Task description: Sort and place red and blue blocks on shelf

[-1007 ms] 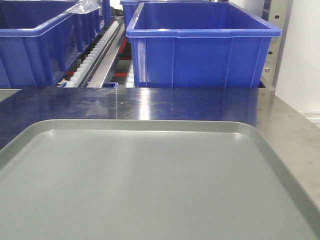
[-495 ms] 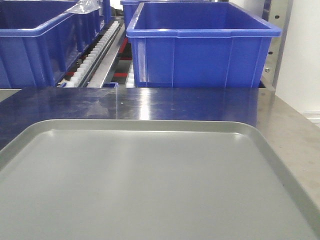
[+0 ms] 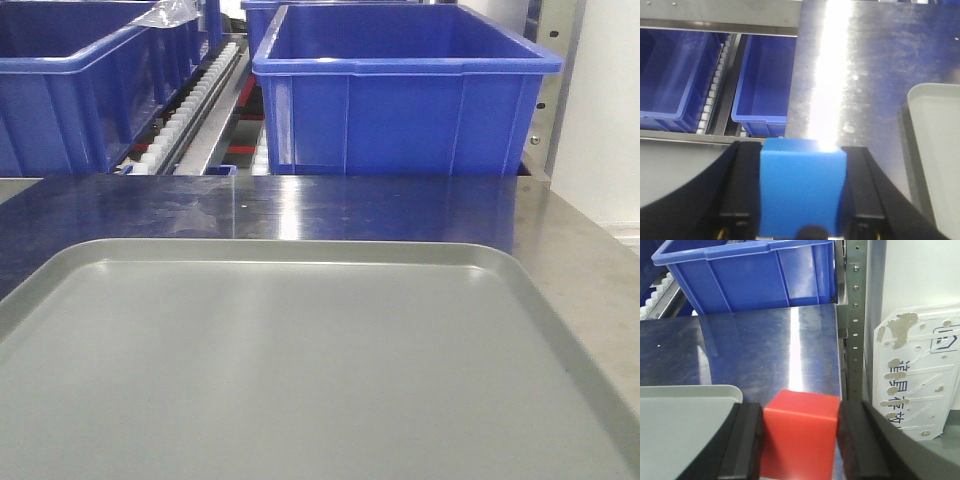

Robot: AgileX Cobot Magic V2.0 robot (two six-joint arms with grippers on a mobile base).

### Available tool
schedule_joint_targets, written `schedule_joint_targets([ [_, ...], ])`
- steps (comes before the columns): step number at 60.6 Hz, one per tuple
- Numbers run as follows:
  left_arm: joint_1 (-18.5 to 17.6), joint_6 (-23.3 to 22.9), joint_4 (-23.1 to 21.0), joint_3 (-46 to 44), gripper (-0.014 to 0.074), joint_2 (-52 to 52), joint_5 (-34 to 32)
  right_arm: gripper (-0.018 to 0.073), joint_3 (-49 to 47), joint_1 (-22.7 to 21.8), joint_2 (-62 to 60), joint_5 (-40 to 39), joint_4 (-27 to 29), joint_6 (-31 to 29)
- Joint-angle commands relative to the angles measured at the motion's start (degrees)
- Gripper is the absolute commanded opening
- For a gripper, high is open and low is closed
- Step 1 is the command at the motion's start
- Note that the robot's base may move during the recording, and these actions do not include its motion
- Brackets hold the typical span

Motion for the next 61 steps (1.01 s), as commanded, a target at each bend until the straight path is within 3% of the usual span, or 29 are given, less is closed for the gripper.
schedule_joint_targets([
  [1,0.02,0.81,-0.48,-1.71,0.0125,0.28,-4.77,0.0050,-1.75,-0.34,0.22,-5.24,-0.28,-0.31],
  [61,0.02,0.81,-0.37,-1.35,0.0124,0.28,-4.76,0.0050,-1.75,-0.34,0.22,-5.24,-0.28,-0.31],
])
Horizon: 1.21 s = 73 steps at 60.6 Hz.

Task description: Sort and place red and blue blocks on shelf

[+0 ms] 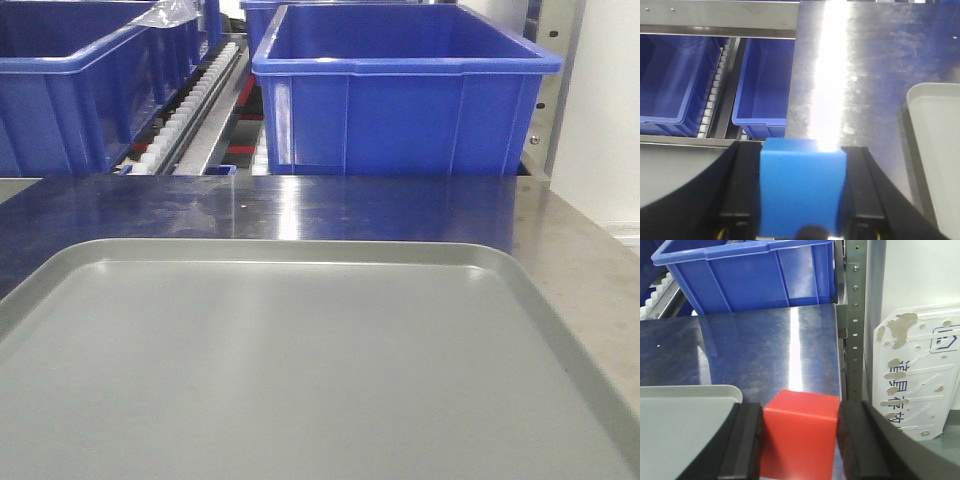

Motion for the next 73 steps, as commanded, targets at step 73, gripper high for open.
schedule_joint_targets([
  [73,0.02,0.02,-0.24,-1.60,0.0124,0.28,-4.31,0.0050,-1.75,-0.29,0.22,-5.24,-0.28,-0.31],
])
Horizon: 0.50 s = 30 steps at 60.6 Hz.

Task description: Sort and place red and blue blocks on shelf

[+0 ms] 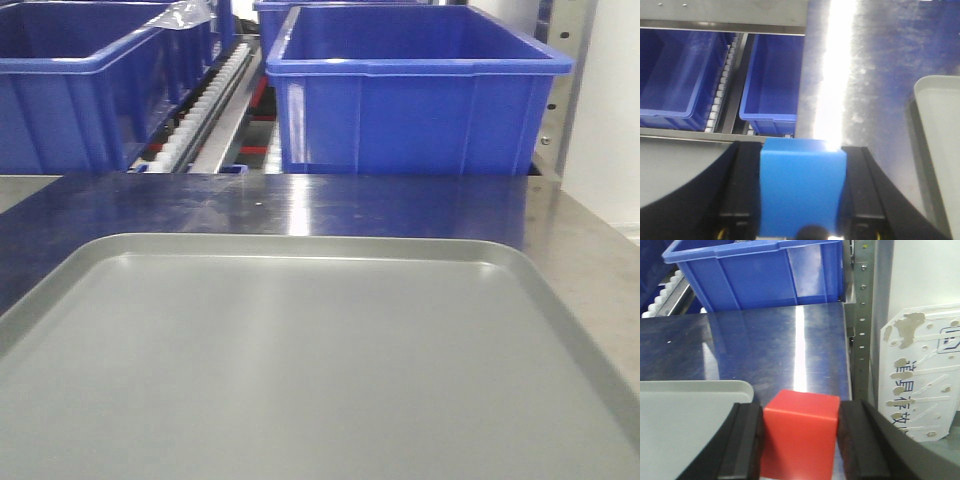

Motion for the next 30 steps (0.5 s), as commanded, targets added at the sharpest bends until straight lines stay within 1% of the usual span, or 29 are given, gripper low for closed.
schedule_joint_targets([
  [1,0.02,0.02,-0.24,-1.59,0.0124,0.28,-4.31,0.0050,-1.75,-0.29,0.22,-5.24,-0.28,-0.31],
  [30,0.02,0.02,-0.24,-1.59,0.0124,0.28,-4.31,0.0050,-1.75,-0.29,0.22,-5.24,-0.28,-0.31],
])
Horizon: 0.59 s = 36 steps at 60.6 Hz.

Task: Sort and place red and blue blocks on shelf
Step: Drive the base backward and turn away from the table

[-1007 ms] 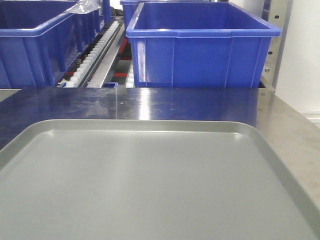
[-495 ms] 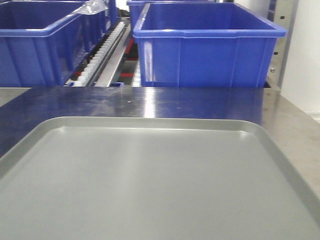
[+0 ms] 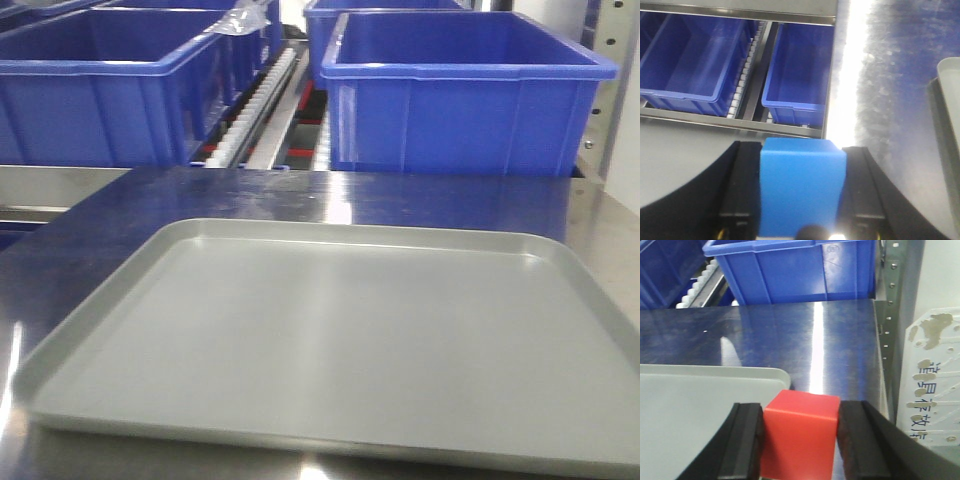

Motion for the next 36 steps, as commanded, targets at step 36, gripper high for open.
schedule_joint_targets([
  [36,0.02,0.02,-0.24,-1.59,0.0124,0.28,-4.31,0.0050,-1.75,-0.29,0.22,-5.24,-0.28,-0.31],
])
